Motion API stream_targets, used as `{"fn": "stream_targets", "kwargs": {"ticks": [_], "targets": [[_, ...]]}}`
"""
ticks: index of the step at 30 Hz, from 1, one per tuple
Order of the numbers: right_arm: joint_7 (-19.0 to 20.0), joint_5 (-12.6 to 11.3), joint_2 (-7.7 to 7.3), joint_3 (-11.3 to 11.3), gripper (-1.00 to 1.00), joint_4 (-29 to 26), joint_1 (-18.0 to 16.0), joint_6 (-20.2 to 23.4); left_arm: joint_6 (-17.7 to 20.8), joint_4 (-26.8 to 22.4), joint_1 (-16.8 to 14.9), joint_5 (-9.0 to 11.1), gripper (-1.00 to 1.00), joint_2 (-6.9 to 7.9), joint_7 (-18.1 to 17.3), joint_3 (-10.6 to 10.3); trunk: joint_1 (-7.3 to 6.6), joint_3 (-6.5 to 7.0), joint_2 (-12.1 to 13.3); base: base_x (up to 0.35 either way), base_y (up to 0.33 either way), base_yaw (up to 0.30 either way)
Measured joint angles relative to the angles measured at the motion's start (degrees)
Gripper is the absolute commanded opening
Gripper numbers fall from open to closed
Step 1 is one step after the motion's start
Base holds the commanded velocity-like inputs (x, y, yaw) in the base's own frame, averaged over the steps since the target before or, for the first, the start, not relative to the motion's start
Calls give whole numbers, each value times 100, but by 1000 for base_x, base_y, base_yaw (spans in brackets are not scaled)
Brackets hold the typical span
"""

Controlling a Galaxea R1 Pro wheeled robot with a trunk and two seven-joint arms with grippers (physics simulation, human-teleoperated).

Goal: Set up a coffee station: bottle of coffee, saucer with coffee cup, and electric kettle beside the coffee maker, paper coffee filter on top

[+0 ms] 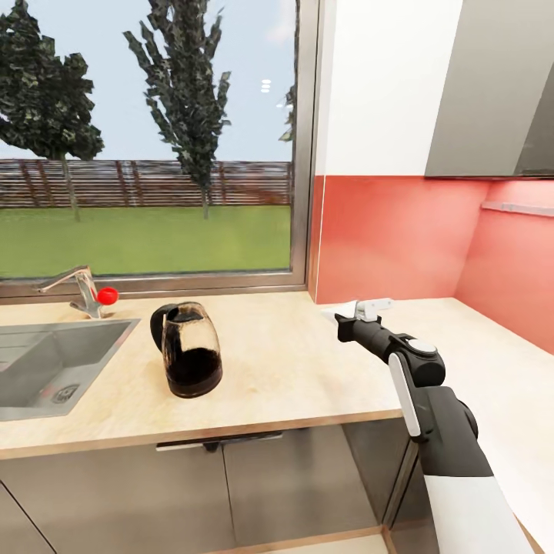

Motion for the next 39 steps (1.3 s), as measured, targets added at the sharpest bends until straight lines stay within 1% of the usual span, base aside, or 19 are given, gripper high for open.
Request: {"fn": "stream_targets", "kwargs": {"ticks": [5,9,20,29,35,39], "targets": [[0,0,0,-1,-100,0,0,0,0,0,0,0,100,0,0,0,0,0,0,0,0,0],[0,-1,0,0,-100,0,0,0,0,0,0,0,100,0,0,0,-87,71,159,0,0,0],[0,0,0,0,-100,0,0,0,0,0,0,0,100,0,0,4,-88,72,161,-5,0,0],[0,0,0,0,-100,0,0,0,0,0,0,-1,100,0,0,9,-85,72,161,-279,0,0],[0,0,0,0,-100,0,0,0,0,0,0,0,100,0,0,8,-88,72,161,-51,0,0],[0,0,2,0,-100,0,0,0,0,0,0,-1,100,0,0,9,-85,72,161,-271,0,0]]}}
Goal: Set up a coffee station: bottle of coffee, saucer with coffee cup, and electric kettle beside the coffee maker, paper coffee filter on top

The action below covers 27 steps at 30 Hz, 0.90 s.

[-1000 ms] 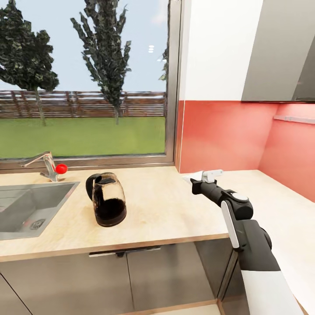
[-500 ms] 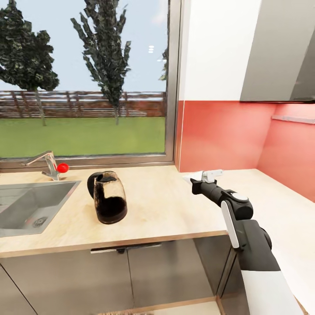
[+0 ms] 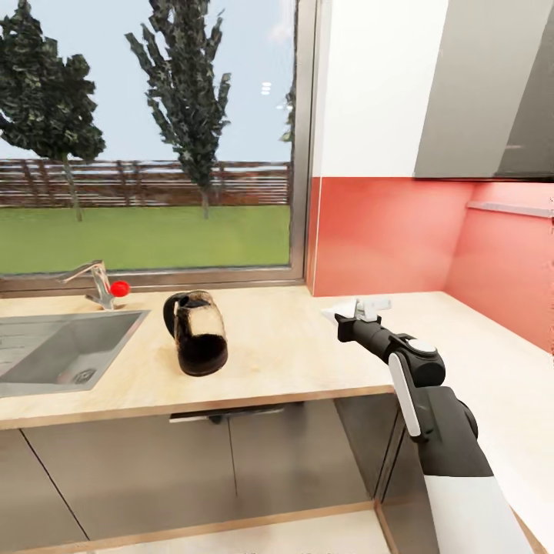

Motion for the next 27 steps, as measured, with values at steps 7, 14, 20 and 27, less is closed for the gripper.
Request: {"fn": "stream_targets", "kwargs": {"ticks": [7,14,20,27], "targets": [[0,0,-1,0,-100,0,2,-3,0,0,0,0,100,0,0,0,0,0,0,-327,0,0],[0,0,0,13,-100,0,66,-9,0,0,0,0,100,0,0,0,0,0,0,-297,0,0],[0,1,4,17,-100,0,84,-9,0,0,0,0,100,3,0,0,-3,0,0,-71,0,85],[-1,1,7,19,-100,0,87,-9,0,-1,0,1,100,1,0,-2,-3,0,0,-5,0,254]]}}
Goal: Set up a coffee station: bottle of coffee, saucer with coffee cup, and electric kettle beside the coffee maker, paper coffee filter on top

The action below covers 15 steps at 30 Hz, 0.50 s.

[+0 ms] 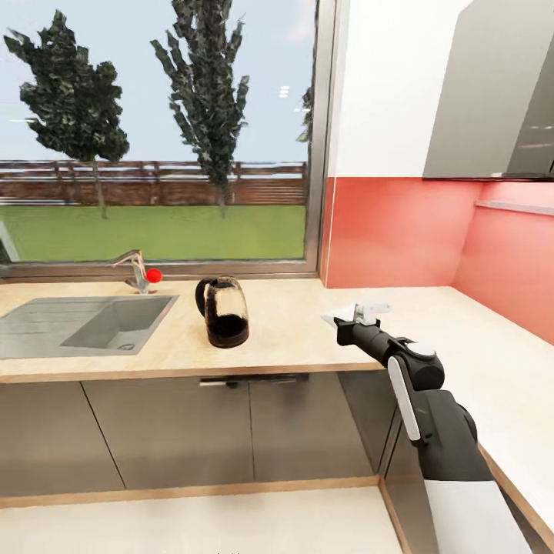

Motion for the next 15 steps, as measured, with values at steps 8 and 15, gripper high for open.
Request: {"fn": "stream_targets", "kwargs": {"ticks": [8,15], "targets": [[1,0,0,-1,-100,0,1,0,0,1,0,-2,100,2,0,10,0,0,0,-3,0,162],[1,-1,0,-1,-100,0,1,0,0,1,0,-1,100,0,0,7,3,0,0,-196,0,17]]}}
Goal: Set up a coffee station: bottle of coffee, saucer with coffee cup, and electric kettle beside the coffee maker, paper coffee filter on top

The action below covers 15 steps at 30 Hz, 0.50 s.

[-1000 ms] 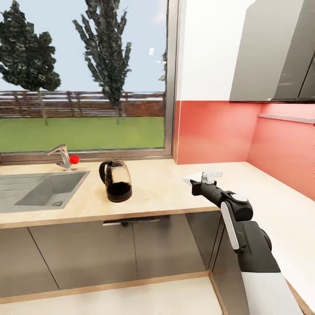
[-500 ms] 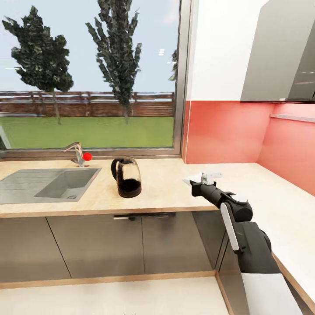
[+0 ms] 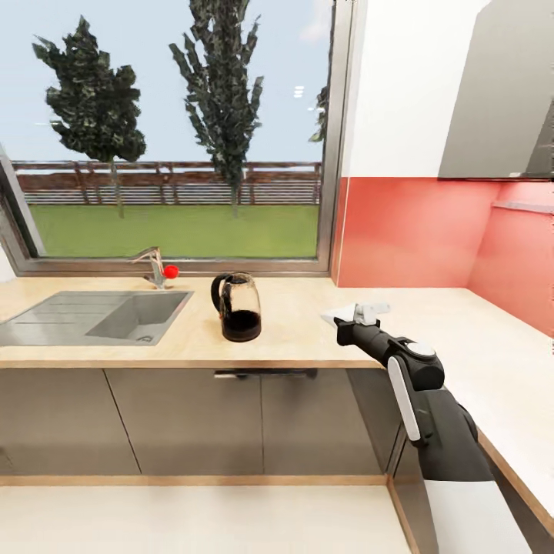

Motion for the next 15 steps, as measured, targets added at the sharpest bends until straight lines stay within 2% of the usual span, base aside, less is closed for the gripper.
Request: {"fn": "stream_targets", "kwargs": {"ticks": [5,13,15], "targets": [[1,0,0,0,-100,0,0,-4,0,1,0,-3,100,1,0,5,-2,0,-1,-108,0,32],[-2,3,0,0,-100,0,0,-17,0,-1,0,0,100,3,0,3,-3,0,0,-5,0,240],[0,0,1,2,-100,0,0,-17,0,0,0,-1,100,2,0,4,-2,0,0,-135,0,258]]}}
